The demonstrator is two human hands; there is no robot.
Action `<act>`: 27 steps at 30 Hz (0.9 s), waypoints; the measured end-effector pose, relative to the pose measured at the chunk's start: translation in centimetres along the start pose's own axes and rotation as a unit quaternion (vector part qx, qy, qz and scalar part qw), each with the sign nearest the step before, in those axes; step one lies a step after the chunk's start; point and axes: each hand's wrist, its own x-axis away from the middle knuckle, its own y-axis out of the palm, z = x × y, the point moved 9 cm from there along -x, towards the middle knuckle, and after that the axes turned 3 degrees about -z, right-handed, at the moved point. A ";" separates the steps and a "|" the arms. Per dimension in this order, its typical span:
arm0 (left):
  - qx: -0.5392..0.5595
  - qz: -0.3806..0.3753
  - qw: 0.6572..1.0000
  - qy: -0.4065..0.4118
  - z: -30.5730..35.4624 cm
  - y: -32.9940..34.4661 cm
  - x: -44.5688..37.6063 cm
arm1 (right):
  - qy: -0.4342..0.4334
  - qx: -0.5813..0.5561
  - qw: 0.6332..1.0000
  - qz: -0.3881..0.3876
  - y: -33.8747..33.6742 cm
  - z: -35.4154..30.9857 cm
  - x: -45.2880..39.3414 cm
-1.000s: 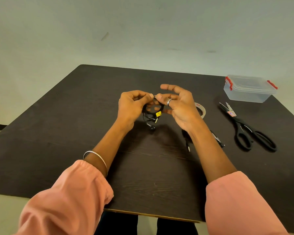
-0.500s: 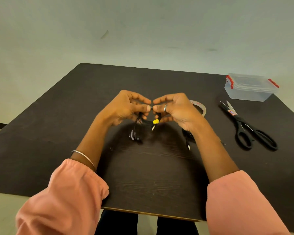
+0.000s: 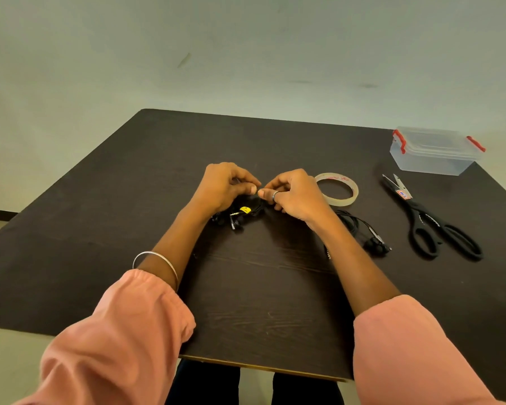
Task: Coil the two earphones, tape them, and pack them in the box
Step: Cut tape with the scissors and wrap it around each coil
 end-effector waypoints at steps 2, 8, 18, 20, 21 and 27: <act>0.020 0.015 1.000 -0.014 -0.1 -0.3 0.1 | 0.005 0.014 1.000 -0.007 0.1 0.1 0.0; -0.025 -0.008 0.998 -0.058 -1.2 -0.8 0.4 | 0.009 0.036 0.999 -0.031 0.3 -0.1 0.1; 0.005 0.053 0.997 -0.058 -1.1 -1.4 0.8 | -0.029 0.025 0.999 -0.038 -0.4 -0.8 0.5; 0.018 0.106 0.993 -0.057 -1.0 -2.1 0.9 | -0.054 0.016 0.998 -0.029 -1.4 -1.4 0.8; 0.031 0.135 0.989 -0.052 -0.8 -2.5 1.0 | -0.069 0.014 0.997 -0.021 -2.2 -1.7 1.0; 0.109 0.177 0.978 -0.012 3.5 -2.0 0.5 | -0.094 0.026 0.986 0.131 -11.3 0.7 2.7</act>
